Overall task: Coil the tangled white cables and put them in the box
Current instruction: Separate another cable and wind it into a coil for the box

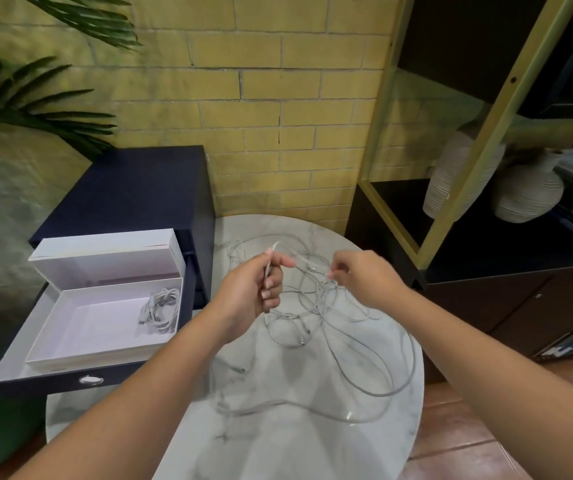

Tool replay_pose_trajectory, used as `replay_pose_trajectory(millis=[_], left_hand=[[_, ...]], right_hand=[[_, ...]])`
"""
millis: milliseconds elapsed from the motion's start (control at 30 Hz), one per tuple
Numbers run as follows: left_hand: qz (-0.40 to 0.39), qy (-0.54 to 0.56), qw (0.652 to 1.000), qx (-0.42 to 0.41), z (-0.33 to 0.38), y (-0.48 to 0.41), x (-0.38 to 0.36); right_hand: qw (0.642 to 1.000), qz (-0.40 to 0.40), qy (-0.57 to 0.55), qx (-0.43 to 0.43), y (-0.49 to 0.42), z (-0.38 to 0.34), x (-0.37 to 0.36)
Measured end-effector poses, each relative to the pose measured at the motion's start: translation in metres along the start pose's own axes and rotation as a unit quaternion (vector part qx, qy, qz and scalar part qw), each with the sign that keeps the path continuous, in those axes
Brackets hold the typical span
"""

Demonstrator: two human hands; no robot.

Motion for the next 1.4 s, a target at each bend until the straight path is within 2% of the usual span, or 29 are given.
replay_pose_trajectory(millis=[100,267,367,533,600,700,833,933,1200,1267,1367,1400], left_hand=[[-0.019,0.022,1.0,-0.008,0.001,-0.002,-0.008],[-0.018,0.021,1.0,-0.015,-0.002,-0.003,-0.007],[0.0,0.002,1.0,-0.017,-0.008,-0.004,0.002],[0.008,-0.033,0.999,-0.019,-0.014,-0.004,0.011],[0.005,-0.052,0.998,-0.02,-0.016,-0.004,0.012],[-0.016,-0.124,0.992,-0.009,-0.018,-0.004,0.013],[-0.087,-0.275,0.957,0.017,-0.021,0.0,0.012],[-0.094,-0.241,0.964,0.057,-0.026,0.004,0.012],[-0.077,-0.142,0.981,0.108,-0.022,0.008,-0.001],[-0.077,-0.108,0.985,0.112,-0.021,0.008,-0.004],[-0.055,-0.079,0.991,0.091,-0.021,0.008,-0.002],[-0.04,-0.067,0.994,0.081,-0.021,0.007,-0.001]], right_hand=[[0.993,-0.077,0.058,0.063,0.013,-0.018,-0.032],[0.968,-0.22,0.015,0.121,0.036,-0.037,-0.057],[0.959,-0.246,0.003,0.139,0.044,-0.045,-0.054],[0.959,-0.246,-0.019,0.139,0.048,-0.049,-0.046],[0.964,-0.225,-0.015,0.144,0.046,-0.051,-0.039],[0.973,-0.153,-0.01,0.171,0.042,-0.055,-0.026],[0.975,-0.092,-0.028,0.199,0.039,-0.057,-0.013],[0.977,-0.054,-0.027,0.206,0.037,-0.056,-0.007],[0.97,0.032,-0.125,0.208,0.032,-0.056,0.002],[0.969,0.066,-0.121,0.206,0.031,-0.054,0.003],[0.958,0.158,-0.128,0.202,0.037,-0.049,0.011],[0.958,0.16,-0.139,0.195,0.038,-0.046,0.011]])
Point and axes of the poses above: each hand's wrist, its own y-axis away from the middle knuckle, its own x-axis out of the back of the hand, z = x × y, the point moved 7 cm from there along -y, towards the middle knuckle, and after that the axes turned 14 degrees about -x, right-handed, at the moved point
